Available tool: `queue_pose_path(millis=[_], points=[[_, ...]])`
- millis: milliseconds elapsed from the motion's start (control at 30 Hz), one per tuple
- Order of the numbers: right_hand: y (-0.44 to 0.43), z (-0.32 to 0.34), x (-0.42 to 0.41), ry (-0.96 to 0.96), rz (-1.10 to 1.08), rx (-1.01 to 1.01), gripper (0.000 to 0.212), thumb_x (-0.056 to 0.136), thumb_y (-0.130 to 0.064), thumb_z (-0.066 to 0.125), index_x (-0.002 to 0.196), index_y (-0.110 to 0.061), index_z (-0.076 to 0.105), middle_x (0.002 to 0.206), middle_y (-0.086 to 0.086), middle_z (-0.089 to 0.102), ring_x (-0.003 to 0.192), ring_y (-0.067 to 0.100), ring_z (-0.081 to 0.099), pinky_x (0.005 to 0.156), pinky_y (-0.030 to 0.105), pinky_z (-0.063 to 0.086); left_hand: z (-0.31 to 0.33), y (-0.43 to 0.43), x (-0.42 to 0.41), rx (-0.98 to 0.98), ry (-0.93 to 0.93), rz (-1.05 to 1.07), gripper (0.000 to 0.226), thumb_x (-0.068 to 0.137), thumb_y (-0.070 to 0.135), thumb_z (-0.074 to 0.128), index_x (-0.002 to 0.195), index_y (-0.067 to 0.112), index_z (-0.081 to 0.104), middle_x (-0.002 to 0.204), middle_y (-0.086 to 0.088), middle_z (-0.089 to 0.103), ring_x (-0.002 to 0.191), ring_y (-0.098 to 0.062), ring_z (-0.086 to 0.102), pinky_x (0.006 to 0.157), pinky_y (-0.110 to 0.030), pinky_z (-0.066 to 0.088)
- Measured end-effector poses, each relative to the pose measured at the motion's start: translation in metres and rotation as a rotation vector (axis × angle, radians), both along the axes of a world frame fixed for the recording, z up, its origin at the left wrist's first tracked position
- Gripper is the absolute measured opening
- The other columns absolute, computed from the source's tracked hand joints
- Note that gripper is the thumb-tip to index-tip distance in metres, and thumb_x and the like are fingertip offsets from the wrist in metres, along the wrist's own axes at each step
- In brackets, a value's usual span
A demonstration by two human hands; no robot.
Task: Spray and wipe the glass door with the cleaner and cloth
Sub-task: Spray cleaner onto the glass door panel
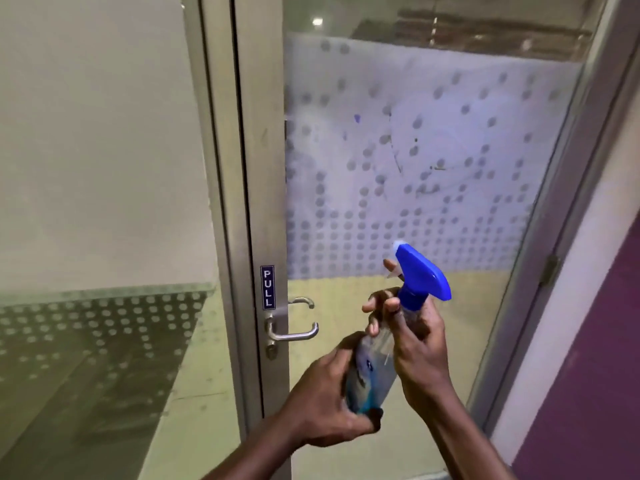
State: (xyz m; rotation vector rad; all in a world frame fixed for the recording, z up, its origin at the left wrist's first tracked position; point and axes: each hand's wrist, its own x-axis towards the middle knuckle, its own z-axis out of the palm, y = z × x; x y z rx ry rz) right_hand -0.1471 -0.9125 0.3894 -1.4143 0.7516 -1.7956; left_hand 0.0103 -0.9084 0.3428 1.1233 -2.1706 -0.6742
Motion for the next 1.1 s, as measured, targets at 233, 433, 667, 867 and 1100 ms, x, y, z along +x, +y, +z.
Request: queue_pose_path(millis=[233, 433, 667, 867, 1100], points=[[-0.044, 0.049, 0.013, 0.005, -0.210, -0.037, 0.052, 0.095, -0.055, 0.067, 0.133, -0.020, 0.066, 0.084, 0.005, 0.071, 0.069, 0.014, 0.062, 0.068, 0.027, 0.056, 0.028, -0.106, 0.024, -0.359, -0.255, -0.106, 0.143, 0.070, 0.091, 0.082, 0.179, 0.034, 0.009, 0.189, 0.013, 0.012, 0.172, -0.005, 0.016, 0.142, -0.026, 0.016], [-0.075, 0.093, 0.000, 0.017, -0.302, -0.065, 0.055, 0.095, -0.052, 0.062, 0.139, -0.020, 0.065, 0.076, -0.006, 0.068, 0.077, 0.014, 0.067, 0.067, 0.027, 0.056, 0.077, -0.193, 0.029, -0.802, -0.565, 0.202, 0.143, 0.086, 0.068, 0.087, 0.178, 0.002, 0.000, 0.183, -0.025, -0.025, 0.172, -0.040, -0.022, 0.140, -0.045, -0.010], [-0.107, 0.131, -0.015, 0.010, -0.319, -0.127, 0.061, 0.090, -0.057, 0.067, 0.135, -0.017, 0.068, 0.079, -0.004, 0.070, 0.074, 0.012, 0.070, 0.064, 0.025, 0.056, 0.128, -0.252, 0.041, -0.782, -0.585, 0.501, 0.161, 0.079, 0.080, 0.083, 0.173, -0.007, -0.014, 0.176, -0.036, -0.036, 0.169, -0.052, -0.028, 0.143, -0.063, 0.006], [-0.129, 0.148, -0.023, 0.042, -0.305, -0.131, 0.055, 0.091, -0.059, 0.068, 0.134, -0.025, 0.069, 0.074, -0.003, 0.069, 0.072, 0.013, 0.067, 0.064, 0.025, 0.056, 0.122, -0.273, 0.055, -0.770, -0.655, 0.554, 0.175, 0.068, 0.080, 0.091, 0.172, -0.004, -0.022, 0.175, -0.034, -0.040, 0.168, -0.050, -0.033, 0.144, -0.061, 0.002], [-0.142, 0.143, -0.031, 0.090, -0.333, -0.092, 0.052, 0.081, -0.083, 0.070, 0.096, -0.033, 0.069, 0.068, -0.007, 0.061, 0.064, 0.014, 0.059, 0.069, 0.033, 0.055, 0.121, -0.273, 0.057, -0.817, -0.595, 0.549, 0.179, 0.058, 0.075, 0.099, 0.175, -0.002, -0.013, 0.181, -0.030, -0.032, 0.173, -0.046, -0.023, 0.144, -0.059, 0.011]])
